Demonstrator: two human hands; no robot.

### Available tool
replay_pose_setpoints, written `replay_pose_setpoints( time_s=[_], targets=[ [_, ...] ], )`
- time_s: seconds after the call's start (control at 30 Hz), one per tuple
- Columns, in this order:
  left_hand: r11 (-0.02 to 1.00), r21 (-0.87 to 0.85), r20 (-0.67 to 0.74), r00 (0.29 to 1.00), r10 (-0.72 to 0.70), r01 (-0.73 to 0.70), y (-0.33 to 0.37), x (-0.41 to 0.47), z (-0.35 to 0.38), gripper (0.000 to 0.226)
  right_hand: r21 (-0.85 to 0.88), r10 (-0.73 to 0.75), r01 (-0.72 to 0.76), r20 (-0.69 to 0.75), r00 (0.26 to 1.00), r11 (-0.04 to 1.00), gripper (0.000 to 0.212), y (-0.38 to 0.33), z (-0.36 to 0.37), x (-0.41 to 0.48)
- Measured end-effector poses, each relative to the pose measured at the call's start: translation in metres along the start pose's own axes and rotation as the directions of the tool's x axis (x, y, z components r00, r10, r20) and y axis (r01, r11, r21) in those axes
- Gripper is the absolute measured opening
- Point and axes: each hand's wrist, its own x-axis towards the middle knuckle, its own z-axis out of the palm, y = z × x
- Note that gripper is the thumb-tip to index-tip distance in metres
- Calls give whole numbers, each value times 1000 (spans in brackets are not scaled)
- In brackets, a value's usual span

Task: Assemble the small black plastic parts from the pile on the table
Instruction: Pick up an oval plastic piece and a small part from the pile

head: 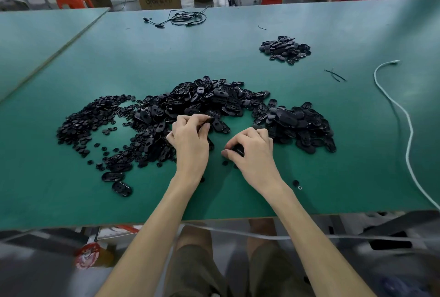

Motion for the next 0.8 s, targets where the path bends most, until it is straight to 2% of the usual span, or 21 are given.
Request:
replay_pose_setpoints(
  time_s=[0.07,0.13,0.2,0.3,0.5,0.7,0.8],
  targets=[
    [989,-145,19,999,35,-32,1,0,-2,14,-6,-8,8,-5,1000,1000,12,0,0,0],
    [973,-221,34,997,70,-61,3,-1,-2,10,-7,-13,13,-27,1000,1000,10,-1,-1,0],
    [967,-238,56,992,111,-95,3,-2,-1,8,34,-9,11,-65,998,999,10,-3,-2,0],
    [956,-274,140,979,145,-103,3,-3,1,7,202,45,-18,-131,990,979,9,-5,-6,-1],
    [933,-332,230,947,226,-141,3,-5,2,9,378,113,-60,-119,986,924,10,-7,-10,-1],
    [928,-365,235,956,175,-80,4,-5,1,9,410,110,-37,-156,982,911,16,-1,-10,0],
    [923,-378,265,948,178,-67,4,-5,0,14,420,112,-37,-155,981,907,11,1,-8,1]
  ],
)
